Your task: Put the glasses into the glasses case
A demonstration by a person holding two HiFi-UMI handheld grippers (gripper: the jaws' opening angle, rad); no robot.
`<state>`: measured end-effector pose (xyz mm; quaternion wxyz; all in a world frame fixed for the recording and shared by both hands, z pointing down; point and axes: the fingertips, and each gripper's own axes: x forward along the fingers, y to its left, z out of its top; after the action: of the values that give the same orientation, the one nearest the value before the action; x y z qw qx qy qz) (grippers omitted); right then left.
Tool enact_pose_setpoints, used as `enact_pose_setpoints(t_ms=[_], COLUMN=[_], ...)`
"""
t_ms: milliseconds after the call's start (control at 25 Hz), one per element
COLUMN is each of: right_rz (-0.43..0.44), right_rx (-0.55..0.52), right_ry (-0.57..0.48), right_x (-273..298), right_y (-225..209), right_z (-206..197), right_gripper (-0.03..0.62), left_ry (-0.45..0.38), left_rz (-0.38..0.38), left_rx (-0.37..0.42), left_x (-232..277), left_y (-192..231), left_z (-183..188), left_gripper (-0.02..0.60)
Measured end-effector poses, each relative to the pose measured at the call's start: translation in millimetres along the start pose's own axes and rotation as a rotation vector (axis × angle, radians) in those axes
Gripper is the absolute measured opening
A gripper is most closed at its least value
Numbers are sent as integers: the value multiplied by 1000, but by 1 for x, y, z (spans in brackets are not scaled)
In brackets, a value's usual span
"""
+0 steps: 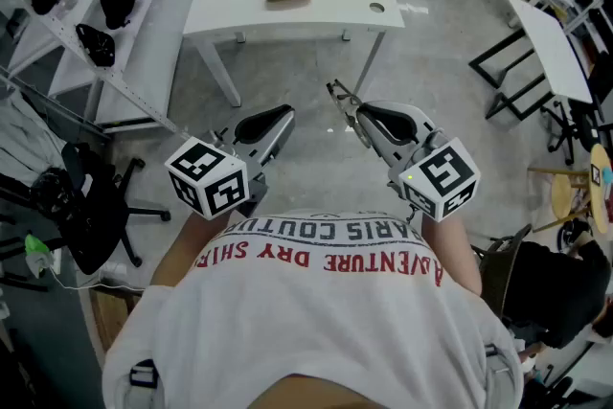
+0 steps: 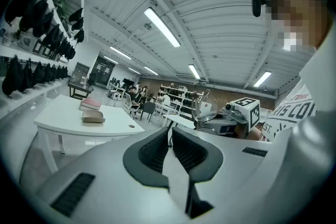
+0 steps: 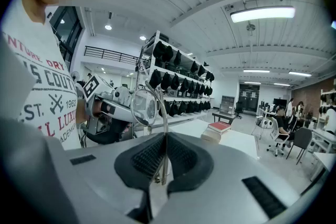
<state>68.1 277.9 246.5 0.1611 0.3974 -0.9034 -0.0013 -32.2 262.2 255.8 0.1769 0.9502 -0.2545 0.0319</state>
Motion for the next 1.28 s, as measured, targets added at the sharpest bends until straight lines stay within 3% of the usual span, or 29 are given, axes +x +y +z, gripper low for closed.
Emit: enact_pose_setpoints(t_ms=[680,1280], right_rz=[-38,-12], right_rx=[21,42], right_ry=[17,10], right_x=[35,77], right_y=[27,-34], right_z=[-6,-23], right_gripper=[32,32], left_ry=[11,33], left_rz=[-26,8], left_rx=[8,6], left_x=[-32,19], left_y=[31,76], left_z=[-12,-8], left_gripper=[46,46])
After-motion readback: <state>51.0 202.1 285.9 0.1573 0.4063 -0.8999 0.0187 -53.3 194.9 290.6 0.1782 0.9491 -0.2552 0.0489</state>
